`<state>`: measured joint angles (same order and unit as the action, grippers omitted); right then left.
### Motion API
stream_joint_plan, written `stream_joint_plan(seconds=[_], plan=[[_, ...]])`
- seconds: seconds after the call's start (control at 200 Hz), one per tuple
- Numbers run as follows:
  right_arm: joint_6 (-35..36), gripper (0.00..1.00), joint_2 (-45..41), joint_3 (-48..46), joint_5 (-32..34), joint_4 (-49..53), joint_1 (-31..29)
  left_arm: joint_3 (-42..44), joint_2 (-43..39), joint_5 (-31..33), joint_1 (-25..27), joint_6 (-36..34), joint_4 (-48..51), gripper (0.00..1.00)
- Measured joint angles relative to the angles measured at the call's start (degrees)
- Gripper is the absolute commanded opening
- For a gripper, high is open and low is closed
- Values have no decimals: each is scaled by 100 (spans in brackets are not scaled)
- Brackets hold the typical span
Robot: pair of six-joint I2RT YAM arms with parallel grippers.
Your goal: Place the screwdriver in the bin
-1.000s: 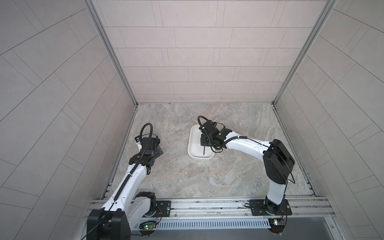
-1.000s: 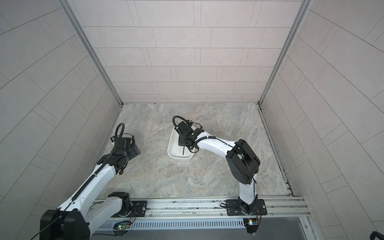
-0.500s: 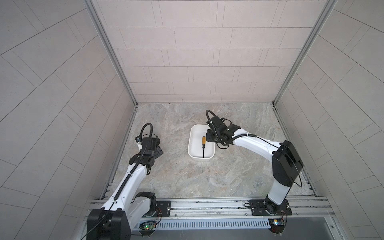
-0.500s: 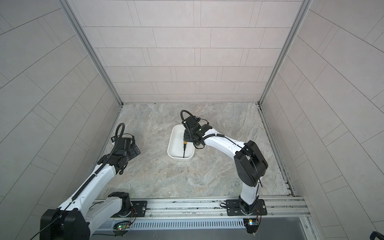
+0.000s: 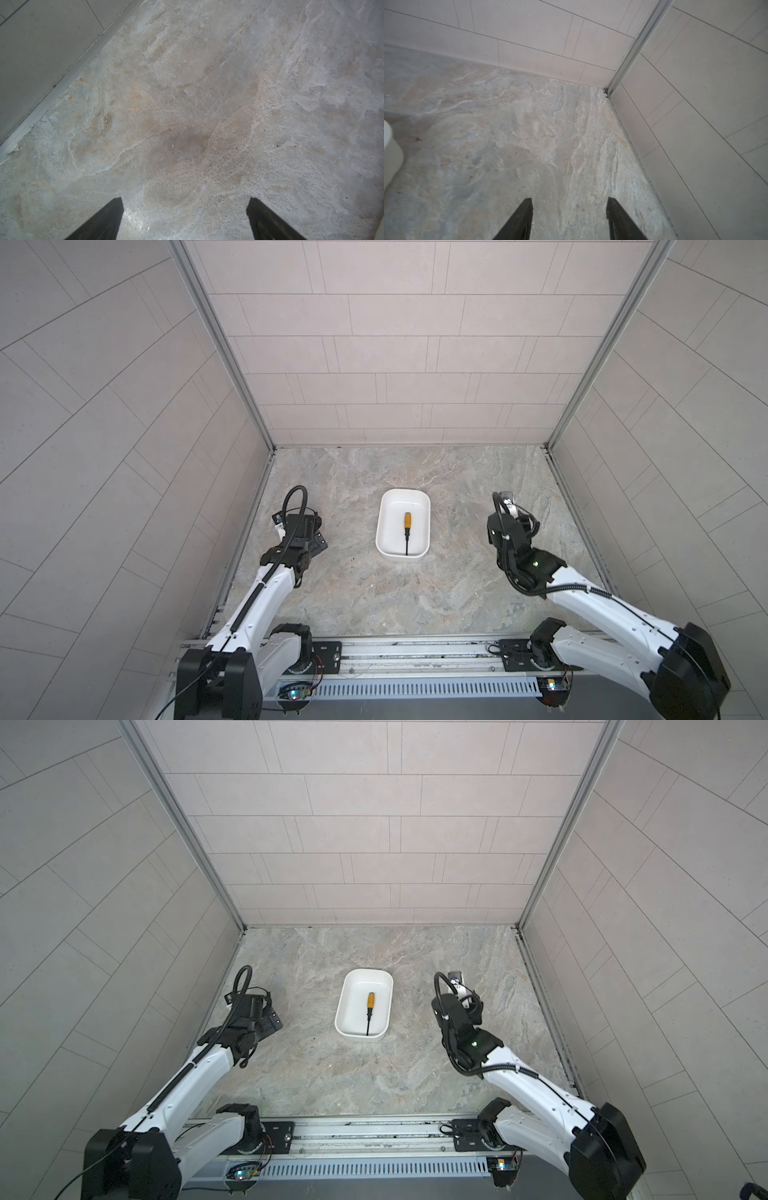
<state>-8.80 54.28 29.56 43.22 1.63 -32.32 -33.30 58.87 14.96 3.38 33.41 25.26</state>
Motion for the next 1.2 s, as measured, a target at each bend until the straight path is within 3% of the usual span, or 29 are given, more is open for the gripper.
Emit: stream_joint_plan(seconds=[0.105, 0.185, 0.25, 0.38, 0.625, 0.81, 0.861, 0.971, 0.991, 1.031, 1.201], plan=[[595, 68, -535, -922, -63, -1038, 101, -7, 103, -42, 0, 0, -4, 100], [949, 70, -490, -1268, -98, -1867, 208, -13, 181, -59, 0, 0, -7, 100], [1255, 78, -157, -1412, -129, -2573, 332, -13, 208, -66, 0, -2, -7, 100], [1792, 80, 850, -1471, -129, -3724, 538, -17, 201, -70, 0, -2, -9, 100], [1788, 87, 2673, -1403, -162, -5460, 951, -17, 188, -85, -4, -2, -13, 100], [1720, 86, 2979, -1384, -328, -5974, 1349, -17, 243, -162, -39, -4, -33, 100], [1589, 81, 3001, -1292, -411, -5910, 1556, -20, 291, -190, -50, -11, -35, 100], [1272, 83, 3233, -1189, -767, -6094, 2103, -20, 352, -192, -74, -22, -37, 100], [1224, 85, 3239, -1191, -820, -6052, 2175, -20, 358, -199, -76, -24, -42, 100], [1126, 99, 3239, -1189, -920, -5980, 2267, -22, 372, -221, -81, -24, -48, 100], [861, 99, 3536, -1115, -1443, -6028, 2509, -76, 448, -411, -153, -57, -11, 100]])
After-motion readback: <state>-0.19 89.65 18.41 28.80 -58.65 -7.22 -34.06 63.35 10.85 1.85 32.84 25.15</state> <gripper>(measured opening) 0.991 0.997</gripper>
